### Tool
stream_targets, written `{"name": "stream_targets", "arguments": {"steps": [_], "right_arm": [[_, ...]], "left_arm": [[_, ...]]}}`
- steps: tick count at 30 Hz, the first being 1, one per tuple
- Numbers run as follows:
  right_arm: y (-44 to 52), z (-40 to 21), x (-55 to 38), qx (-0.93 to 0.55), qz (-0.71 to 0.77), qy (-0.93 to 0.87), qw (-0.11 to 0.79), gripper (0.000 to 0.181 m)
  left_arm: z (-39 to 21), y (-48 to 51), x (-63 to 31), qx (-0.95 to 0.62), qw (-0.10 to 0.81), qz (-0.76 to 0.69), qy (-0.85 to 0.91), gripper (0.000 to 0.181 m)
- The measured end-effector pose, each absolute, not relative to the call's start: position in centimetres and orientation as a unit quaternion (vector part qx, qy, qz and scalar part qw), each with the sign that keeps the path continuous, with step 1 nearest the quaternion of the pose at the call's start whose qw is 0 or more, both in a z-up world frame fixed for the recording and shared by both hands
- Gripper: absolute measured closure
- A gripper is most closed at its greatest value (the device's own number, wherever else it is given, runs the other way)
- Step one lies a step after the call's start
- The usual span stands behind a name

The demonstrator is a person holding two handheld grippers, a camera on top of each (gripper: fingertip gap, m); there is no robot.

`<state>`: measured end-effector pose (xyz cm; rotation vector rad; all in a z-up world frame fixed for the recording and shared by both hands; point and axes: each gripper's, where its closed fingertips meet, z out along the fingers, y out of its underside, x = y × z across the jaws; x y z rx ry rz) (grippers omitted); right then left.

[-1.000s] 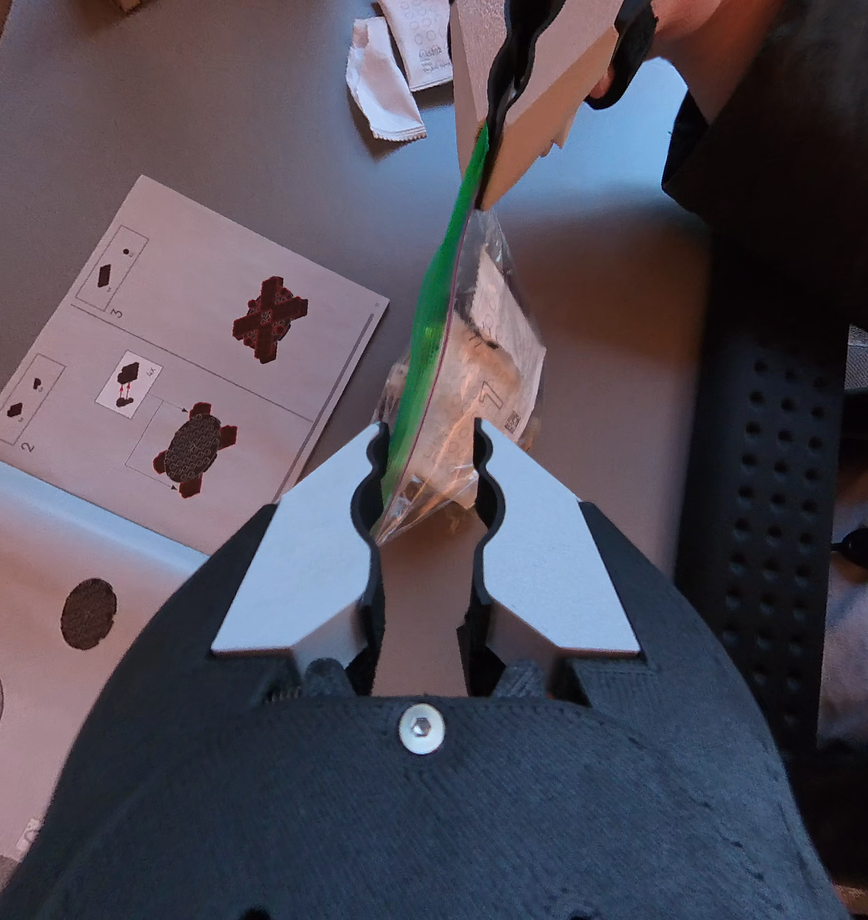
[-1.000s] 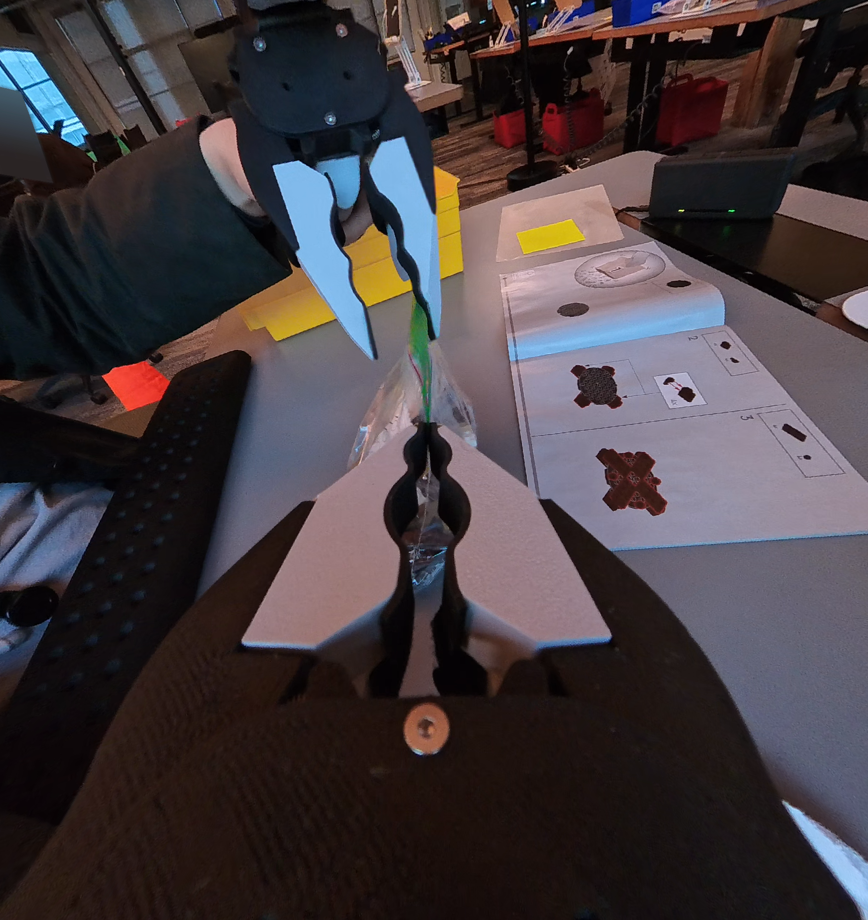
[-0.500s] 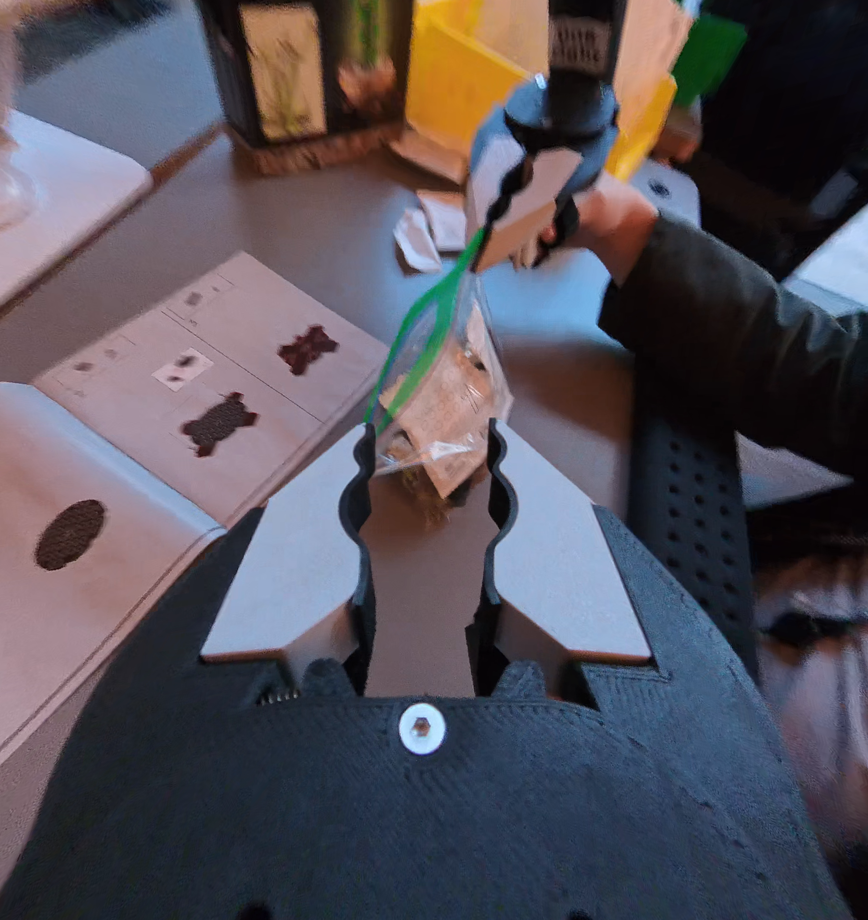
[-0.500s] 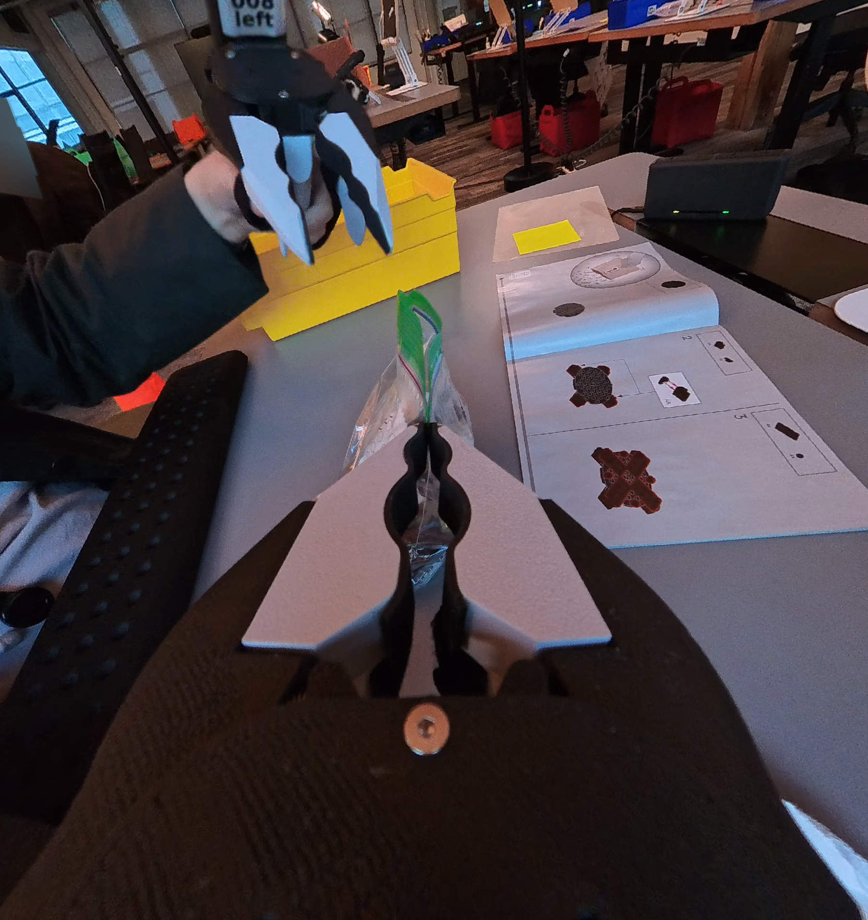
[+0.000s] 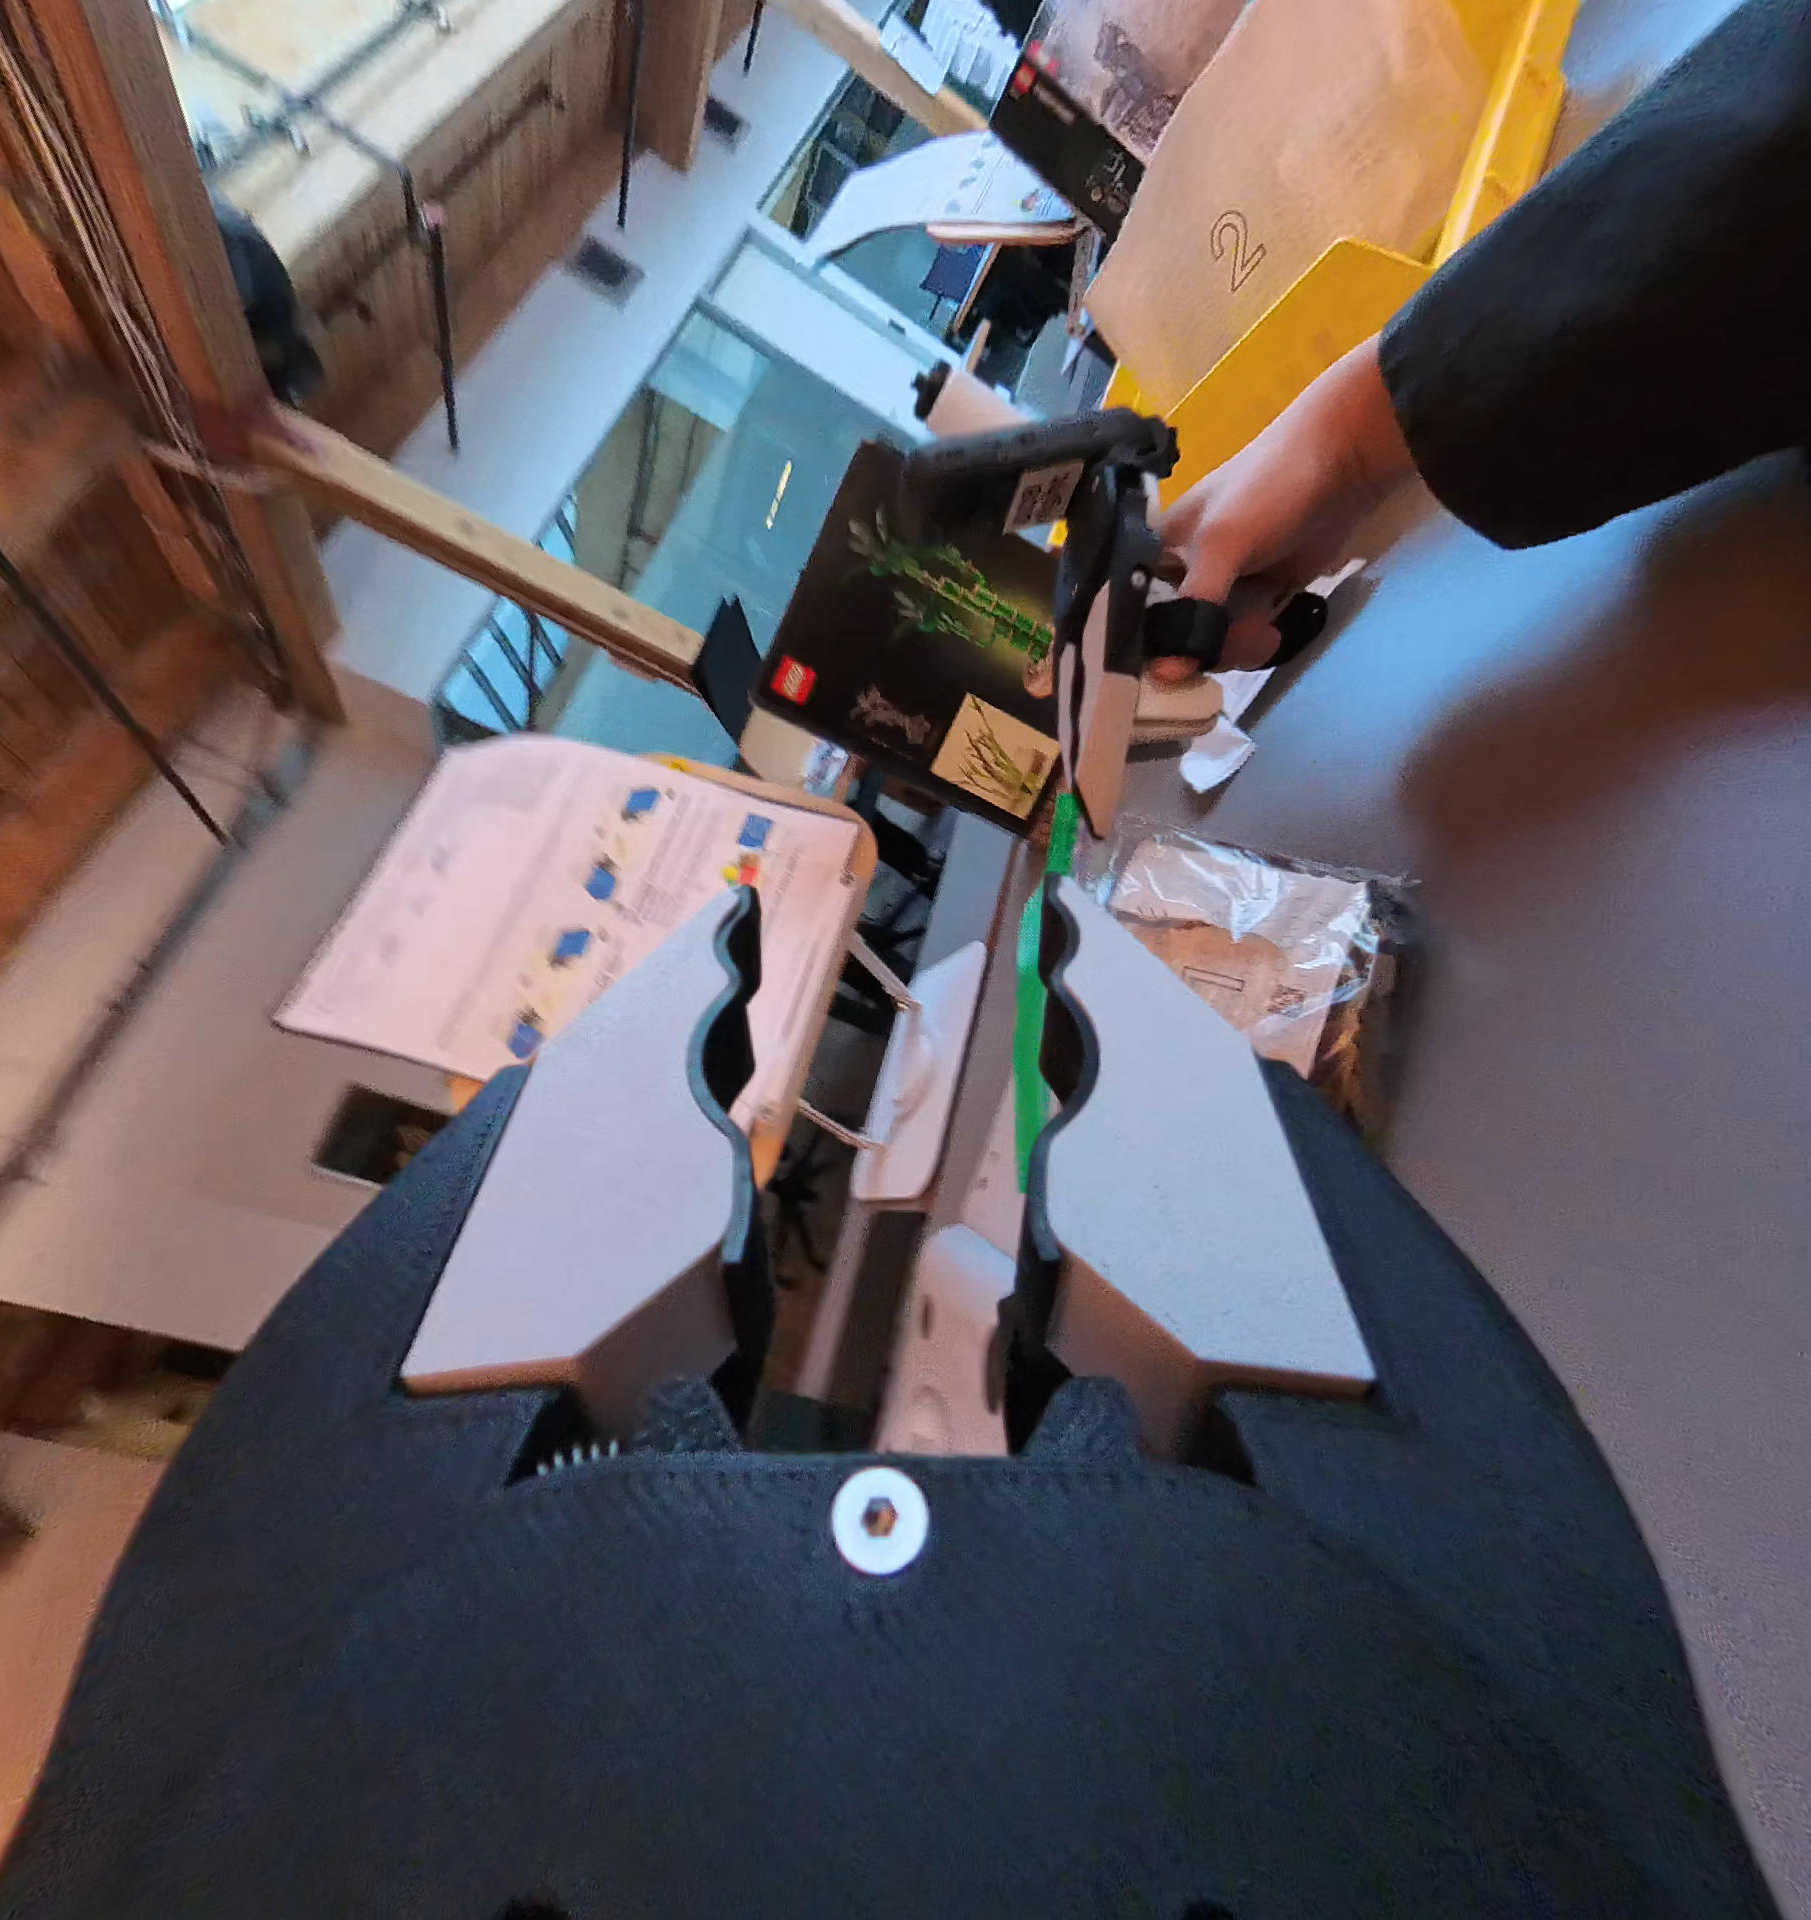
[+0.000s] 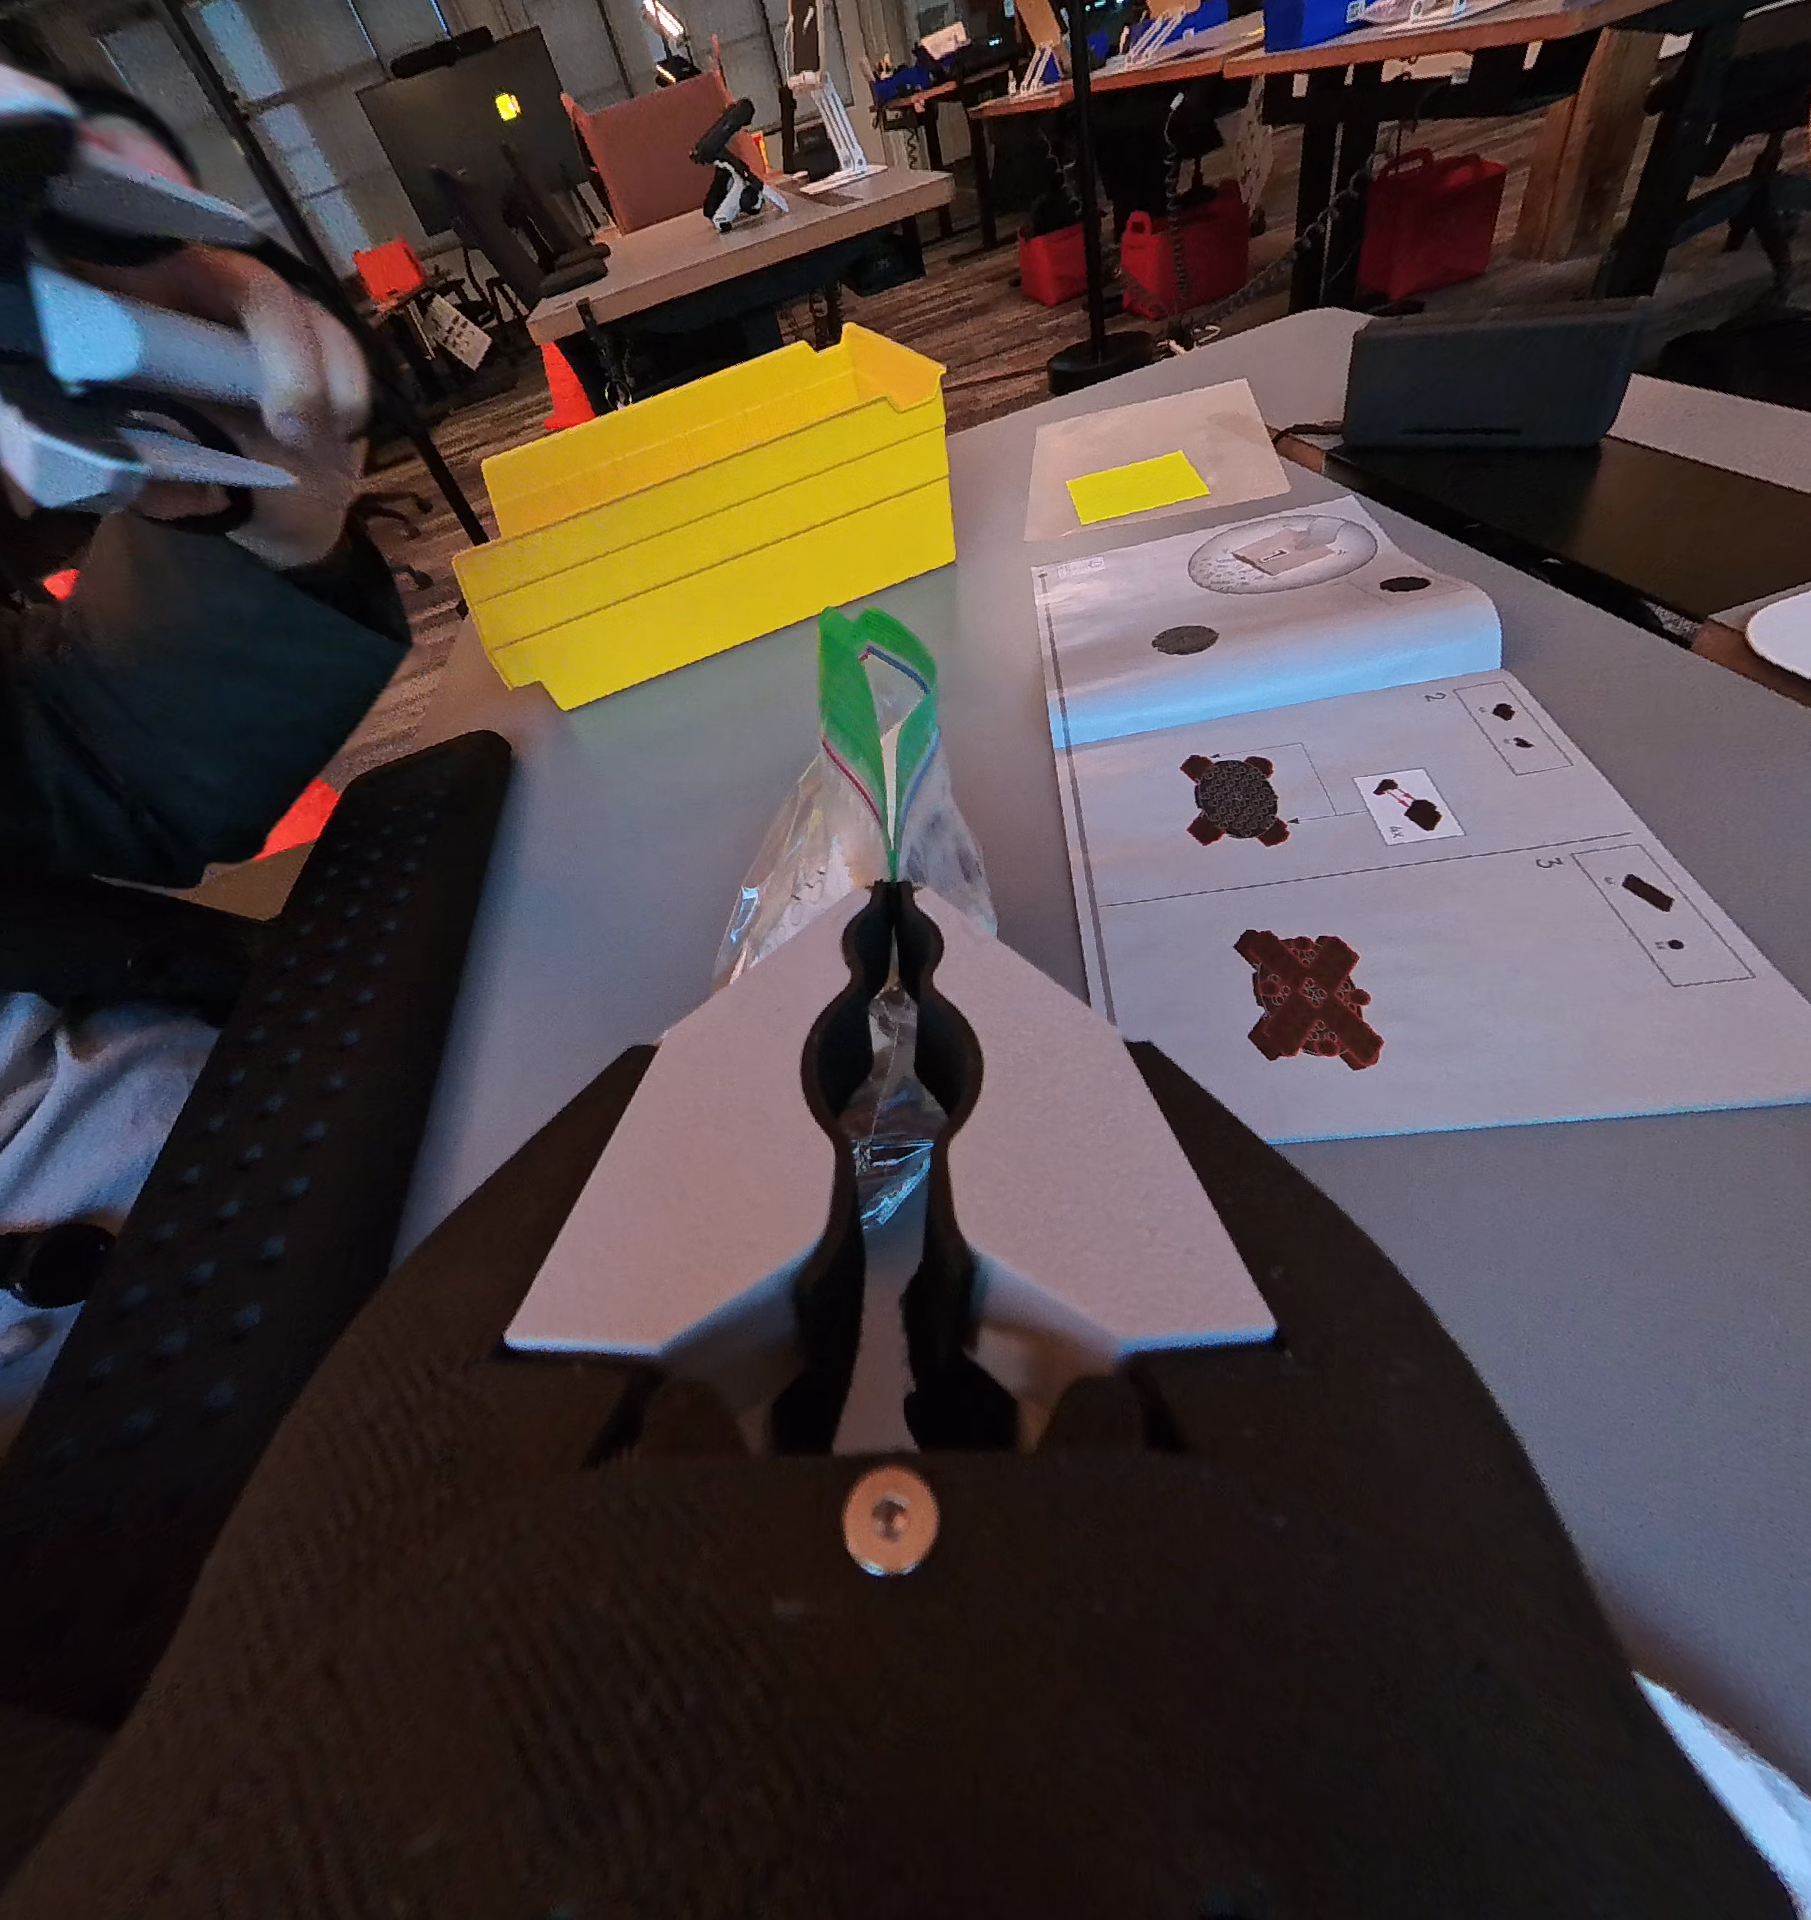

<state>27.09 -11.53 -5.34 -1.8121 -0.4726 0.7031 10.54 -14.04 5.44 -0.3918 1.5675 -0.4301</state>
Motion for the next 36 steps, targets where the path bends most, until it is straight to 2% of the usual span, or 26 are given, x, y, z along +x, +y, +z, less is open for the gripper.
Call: {"name": "stream_targets", "arguments": {"steps": [9, 13, 16, 17, 19, 21, 22, 24, 26, 27, 29, 30, 33, 35, 36], "right_arm": [[-11.4, -5.7, 27.2, -0.765, 0.297, -0.196, 0.536, 0.181], [-11.4, -5.7, 27.2, -0.766, 0.298, -0.195, 0.536, 0.181], [-11.5, -5.8, 27.2, -0.766, 0.297, -0.195, 0.535, 0.181], [-11.5, -5.8, 27.2, -0.767, 0.298, -0.196, 0.534, 0.181], [-11.5, -5.8, 27.1, -0.767, 0.297, -0.197, 0.534, 0.181], [-11.5, -5.8, 27.1, -0.767, 0.296, -0.198, 0.533, 0.181], [-11.5, -5.8, 27.1, -0.768, 0.296, -0.197, 0.533, 0.181], [-11.3, -5.9, 27.4, -0.769, 0.291, -0.192, 0.536, 0.181], [-11.2, -5.8, 27.7, -0.769, 0.29, -0.181, 0.54, 0.181], [-11.0, -5.6, 28.0, -0.769, 0.287, -0.169, 0.545, 0.173], [-10.5, -4.4, 28.9, -0.762, 0.278, -0.13, 0.57, 0.145], [-10.5, -3.2, 29.3, -0.754, 0.266, -0.116, 0.59, 0.139], [-11.3, 1.8, 29.6, -0.738, 0.108, -0.09, 0.66, 0.112], [-12.6, 5.7, 24.2, -0.692, 0.035, -0.143, 0.706, 0.106], [-12.8, 6.5, 19.8, -0.671, 0.046, -0.18, 0.718, 0.107]], "left_arm": [[6.2, -18.2, 8.5, 0.003, 0.717, -0.018, 0.697, 0.133], [5.5, -18.6, 8.4, 0.008, 0.71, -0.017, 0.704, 0.135], [3.9, -16.6, 8.8, -0.078, 0.673, -0.063, 0.733, 0.15], [2.3, -15.5, 9.1, -0.142, 0.631, -0.106, 0.756, 0.148], [-1.5, -13.8, 9.6, -0.29, 0.518, -0.206, 0.778, 0.131], [-5.6, -11.2, 10.0, -0.417, 0.424, -0.226, 0.772, 0.11], [-7.3, -10.1, 10.2, -0.452, 0.395, -0.216, 0.77, 0.105], [-9.1, -8.8, 10.6, -0.468, 0.397, -0.189, 0.767, 0.107], [-9.8, -7.6, 11.0, -0.448, 0.437, -0.134, 0.769, 0.101], [-9.9, -7.3, 11.1, -0.435, 0.455, -0.107, 0.77, 0.097], [-9.5, -7.1, 11.0, -0.403, 0.49, -0.063, 0.771, 0.092], [-8.8, -7.1, 10.7, -0.382, 0.513, -0.041, 0.767, 0.092], [-6.6, -7.1, 8.8, -0.334, 0.578, 0.005, 0.744, 0.084], [-5.4, -7.4, 7.1, -0.312, 0.611, 0.02, 0.728, 0.082], [-5.0, -7.6, 6.3, -0.301, 0.625, 0.028, 0.719, 0.082]]}}
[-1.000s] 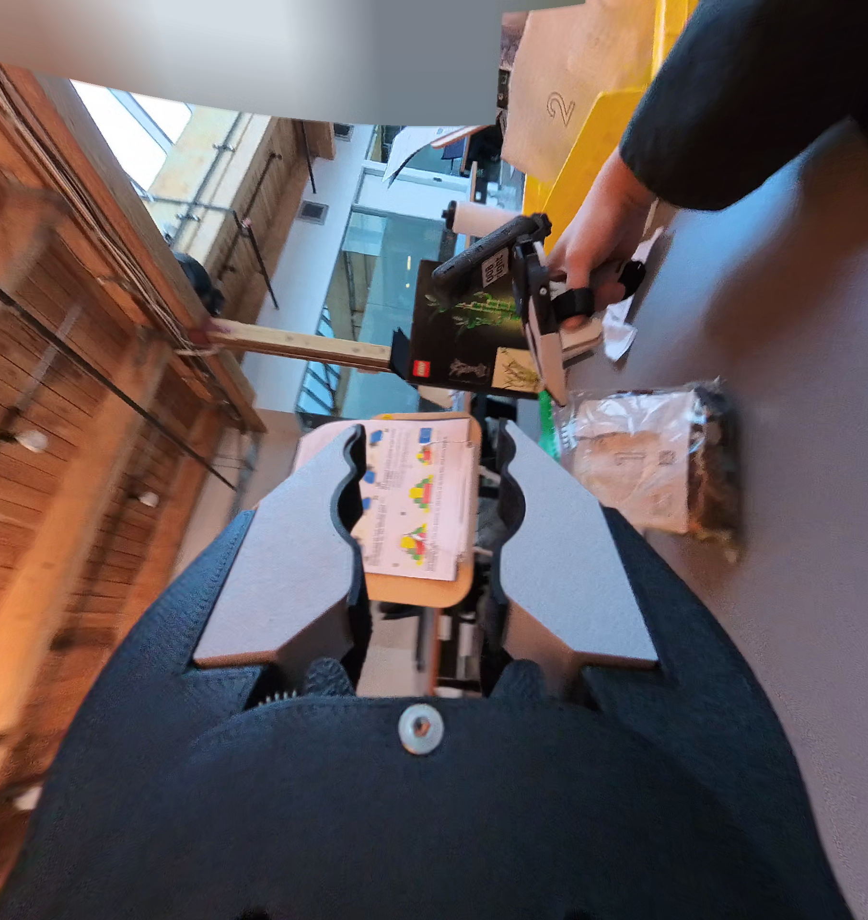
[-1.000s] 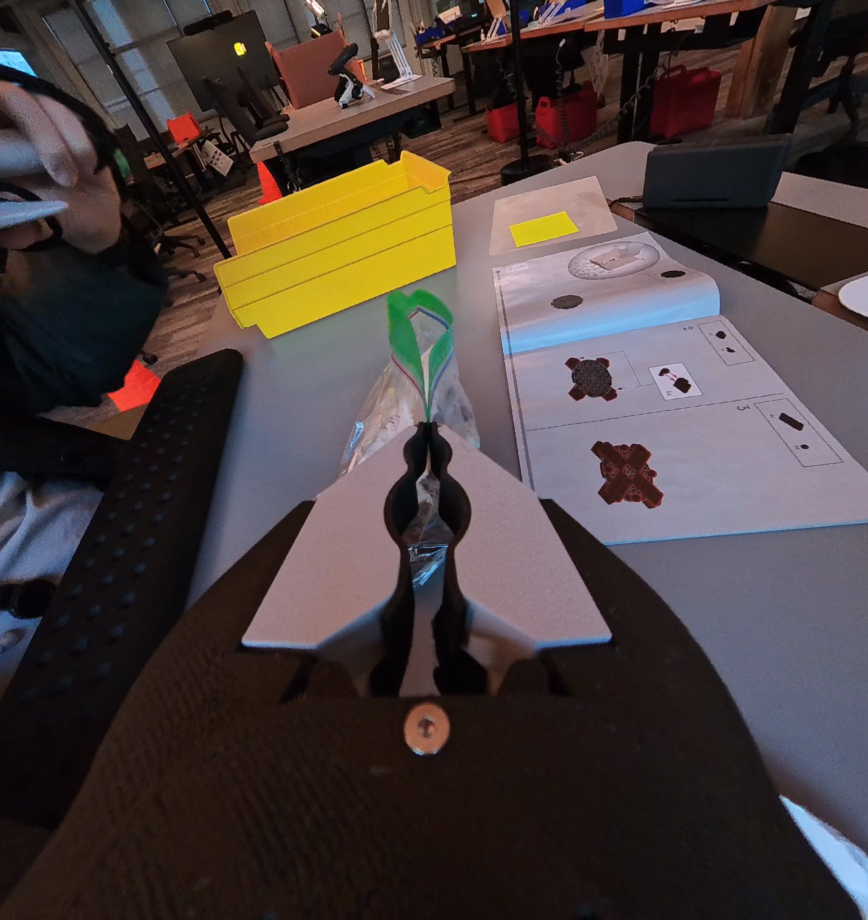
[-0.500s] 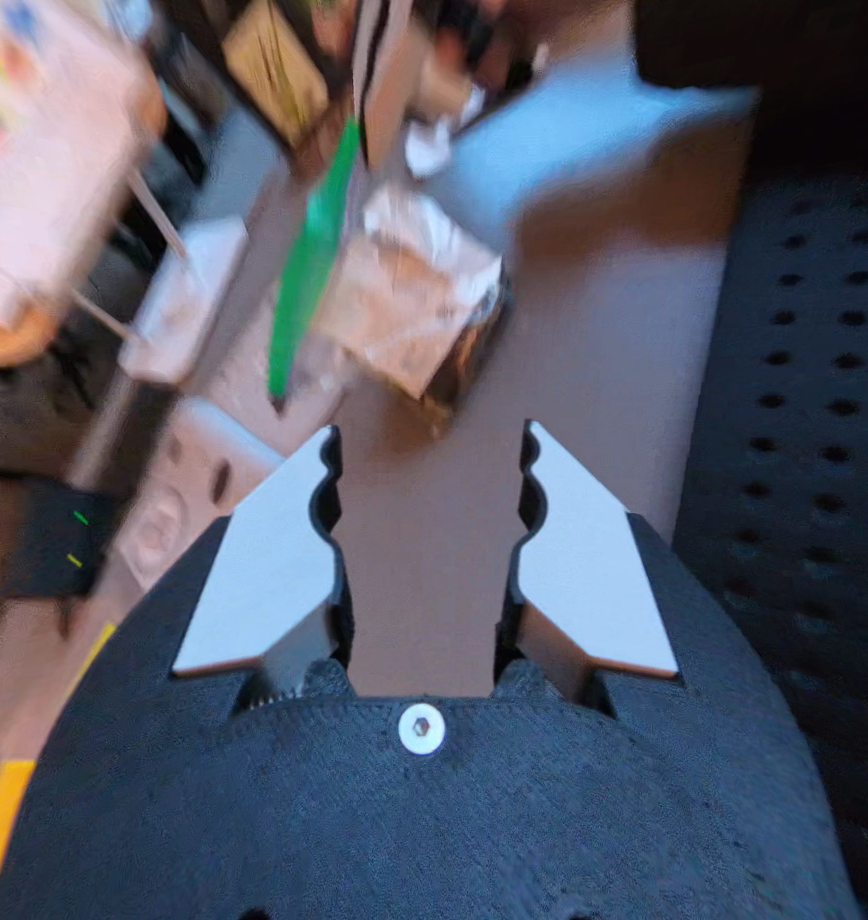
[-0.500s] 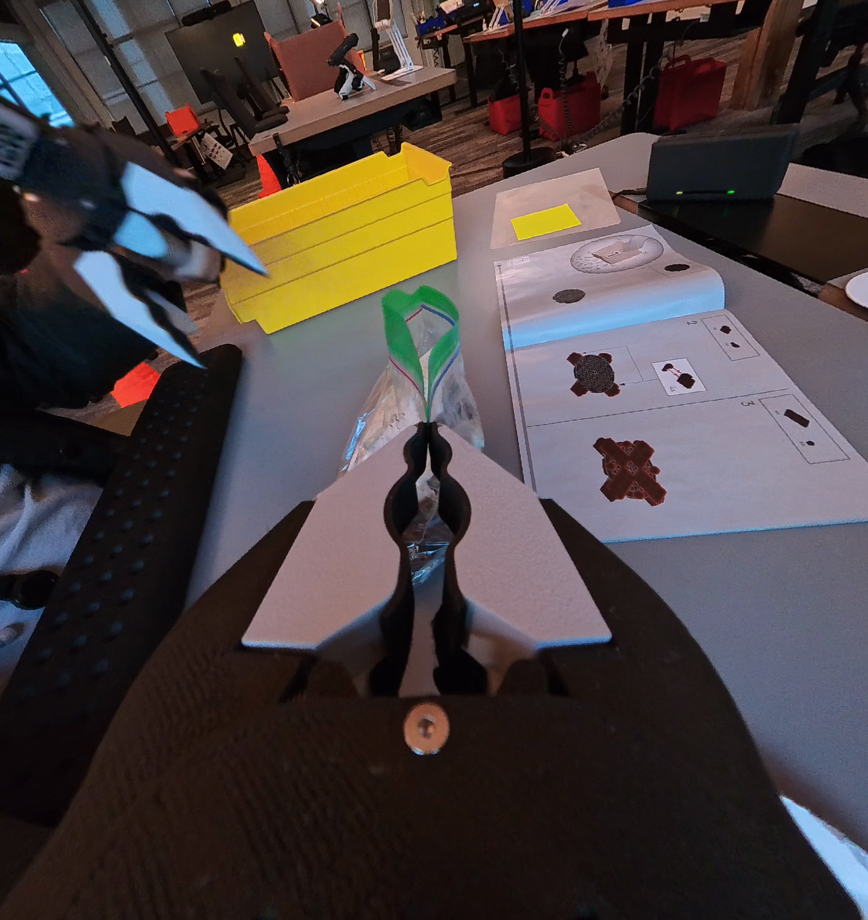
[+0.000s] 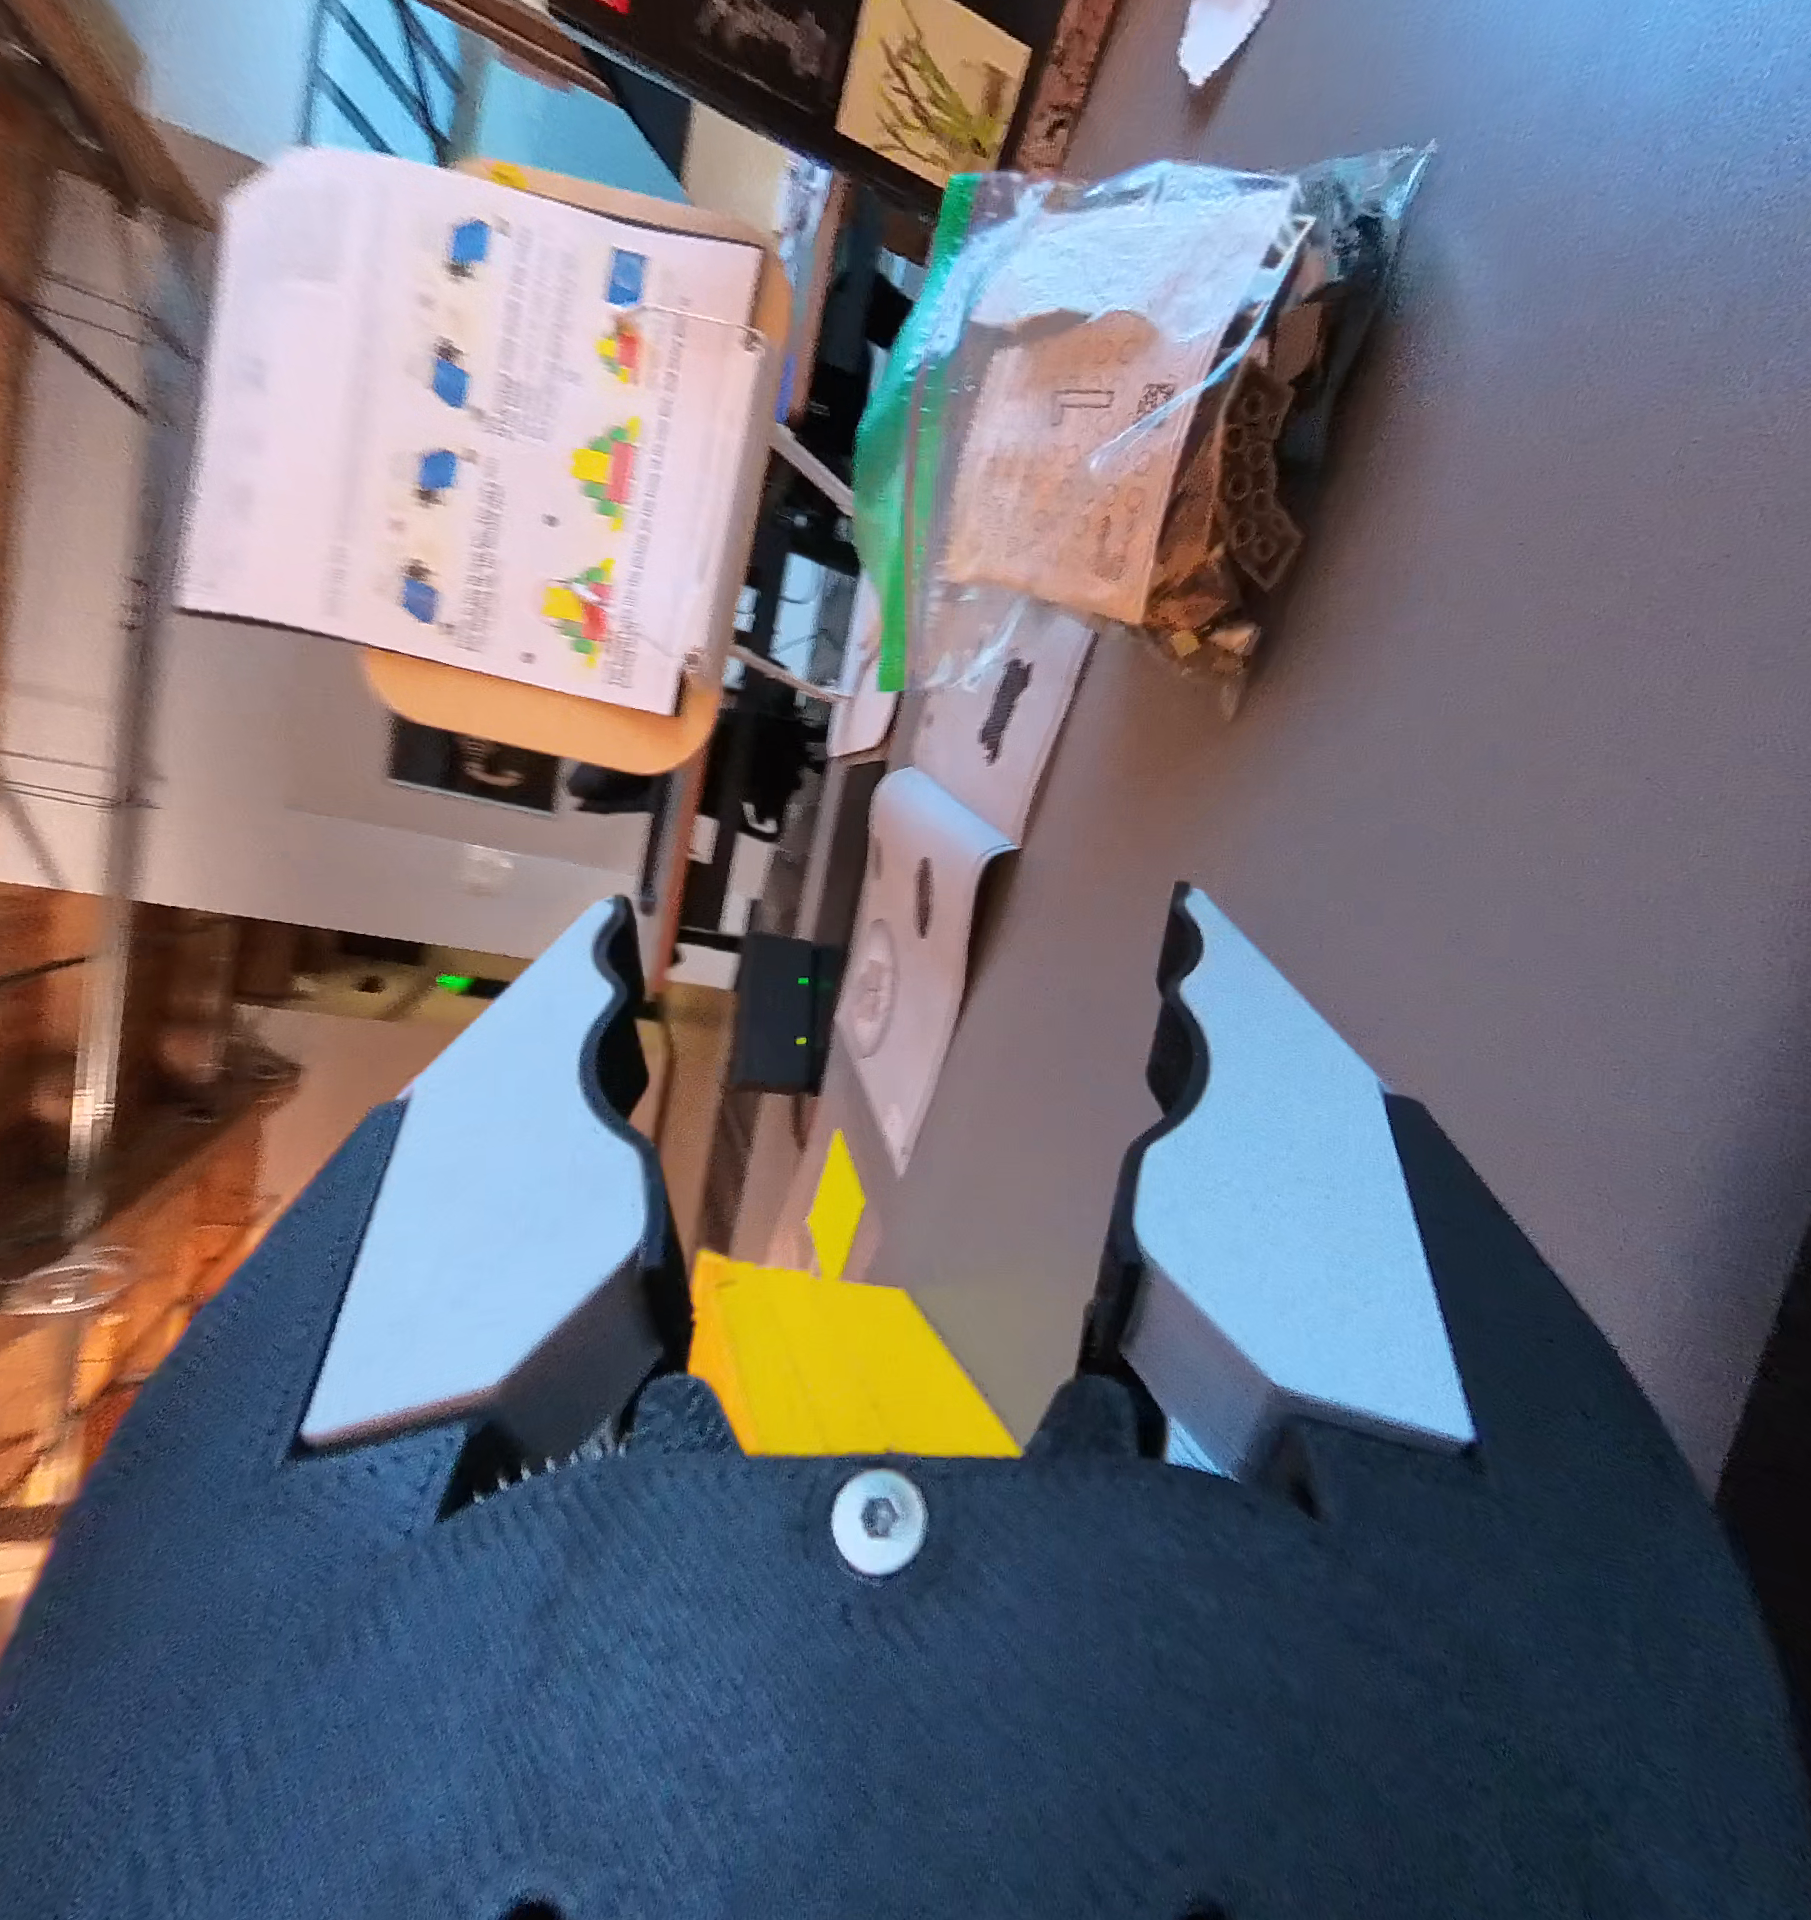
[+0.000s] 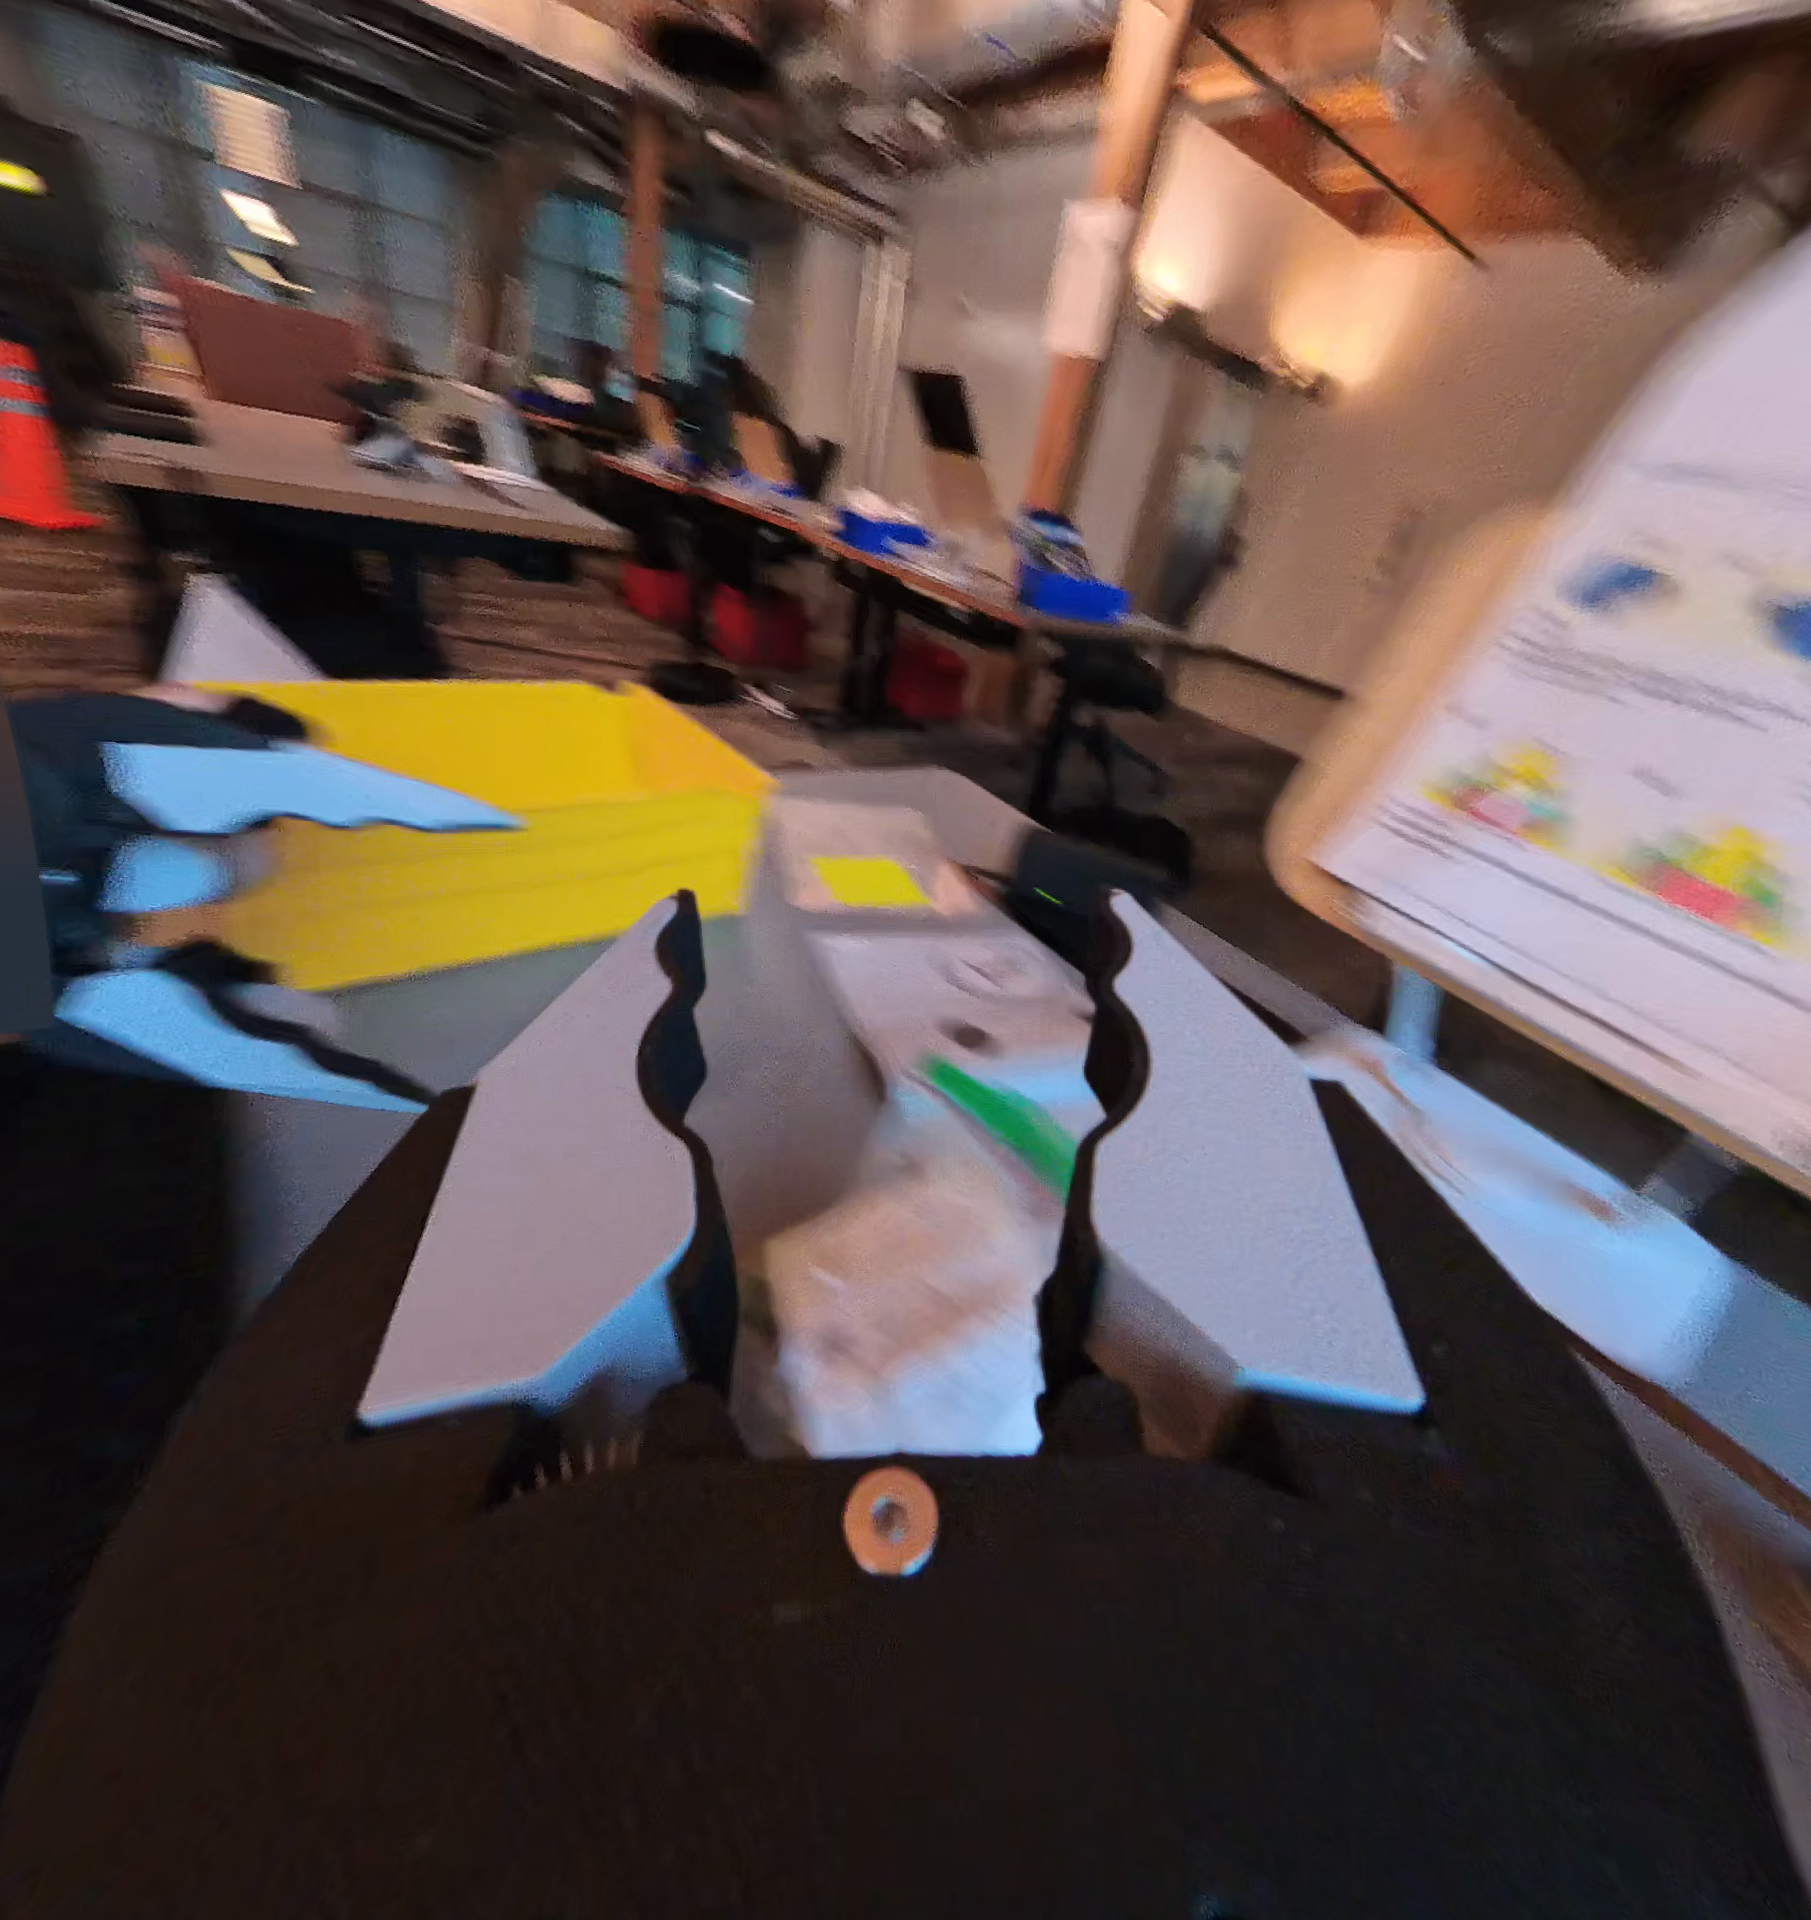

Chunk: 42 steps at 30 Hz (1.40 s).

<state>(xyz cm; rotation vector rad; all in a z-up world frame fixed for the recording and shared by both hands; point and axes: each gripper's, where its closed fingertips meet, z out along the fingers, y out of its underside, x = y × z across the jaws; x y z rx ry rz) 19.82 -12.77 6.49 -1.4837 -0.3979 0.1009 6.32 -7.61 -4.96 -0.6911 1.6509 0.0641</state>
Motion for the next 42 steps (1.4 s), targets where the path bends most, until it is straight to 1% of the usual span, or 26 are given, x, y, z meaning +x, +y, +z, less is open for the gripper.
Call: {"name": "stream_targets", "arguments": {"steps": [1, 3, 4, 6, 9, 10, 14, 15, 16, 18, 19, 23, 27, 29, 30, 31, 32, 34, 38, 42], "right_arm": [[-12.4, 6.0, 15.4, -0.666, 0.074, -0.212, 0.711, 0.108], [-10.4, 2.2, 8.3, -0.703, 0.131, -0.257, 0.65, 0.105], [-9.1, -0.1, 6.1, -0.727, 0.133, -0.276, 0.615, 0.101], [-7.0, -3.4, 3.8, -0.761, 0.121, -0.298, 0.563, 0.098], [-5.4, -4.8, 1.1, -0.774, 0.133, -0.311, 0.535, 0.099], [-5.1, -5.3, 0.5, -0.777, 0.125, -0.324, 0.525, 0.098], [-3.7, -5.5, -1.1, -0.77, 0.104, -0.339, 0.531, 0.102], [-2.9, -5.6, -0.9, -0.764, 0.076, -0.345, 0.539, 0.105], [-1.9, -6.3, 0.3, -0.767, 0.019, -0.353, 0.535, 0.112], [-0.2, -7.1, 2.7, -0.77, -0.079, -0.359, 0.521, 0.111], [-0.1, -6.9, 2.5, -0.767, -0.076, -0.361, 0.525, 0.112], [-0.9, -4.7, -0.5, -0.759, 0.041, -0.339, 0.554, 0.114], [-2.1, -4.7, -4.2, -0.761, 0.144, -0.349, 0.528, 0.108], [-2.0, -5.7, -4.8, -0.767, 0.142, -0.357, 0.515, 0.108], [-1.7, -6.4, -4.5, -0.77, 0.126, -0.363, 0.51, 0.108], [-1.1, -7.1, -3.6, -0.775, 0.106, -0.361, 0.507, 0.109], [0.0, -8.2, -1.5, -0.793, 0.06, -0.349, 0.496, 0.115], [1.4, -9.7, 1.9, -0.811, -0.006, -0.334, 0.481, 0.115], [0.5, -8.1, 0.5, -0.794, 0.051, -0.33, 0.507, 0.116], [-1.0, -6.4, -2.9, -0.781, 0.131, -0.337, 0.509, 0.112]], "left_arm": [[-4.5, -7.8, 5.6, -0.289, 0.638, 0.039, 0.712, 0.082], [-3.7, -7.9, 4.3, -0.261, 0.661, 0.075, 0.7, 0.084], [-3.3, -7.9, 3.7, -0.249, 0.668, 0.091, 0.695, 0.084], [-2.8, -7.8, 2.6, -0.242, 0.673, 0.107, 0.691, 0.084], [-2.4, -7.0, 0.7, -0.252, 0.674, 0.121, 0.684, 0.084], [-2.2, -6.7, 0.1, -0.255, 0.674, 0.126, 0.681, 0.08], [-2.1, -5.6, -2.0, -0.266, 0.678, 0.135, 0.672, 0.079], [-2.0, -5.4, -2.6, -0.267, 0.68, 0.14, 0.668, 0.082], [-1.8, -5.2, -3.1, -0.268, 0.685, 0.142, 0.663, 0.087], [-1.3, -4.9, -4.1, -0.272, 0.691, 0.137, 0.655, 0.091], [-1.3, -4.7, -4.5, -0.277, 0.69, 0.137, 0.654, 0.09], [-2.4, -3.5, -5.4, -0.293, 0.672, 0.142, 0.665, 0.09], [-2.8, -3.6, -5.1, -0.292, 0.671, 0.135, 0.668, 0.09], [-2.7, -4.0, -4.9, -0.283, 0.676, 0.132, 0.668, 0.09], [-2.8, -4.0, -4.7, -0.282, 0.674, 0.132, 0.671, 0.083], [-3.1, -3.8, -4.7, -0.287, 0.668, 0.137, 0.673, 0.084], [-3.1, -3.5, -4.8, -0.29, 0.667, 0.142, 0.671, 0.087], [-3.0, -3.3, -5.0, -0.289, 0.671, 0.142, 0.668, 0.092], [-3.3, -3.0, -5.2, -0.3, 0.664, 0.136, 0.671, 0.092], [-3.7, -2.9, -4.8, -0.303, 0.659, 0.132, 0.675, 0.092]]}}
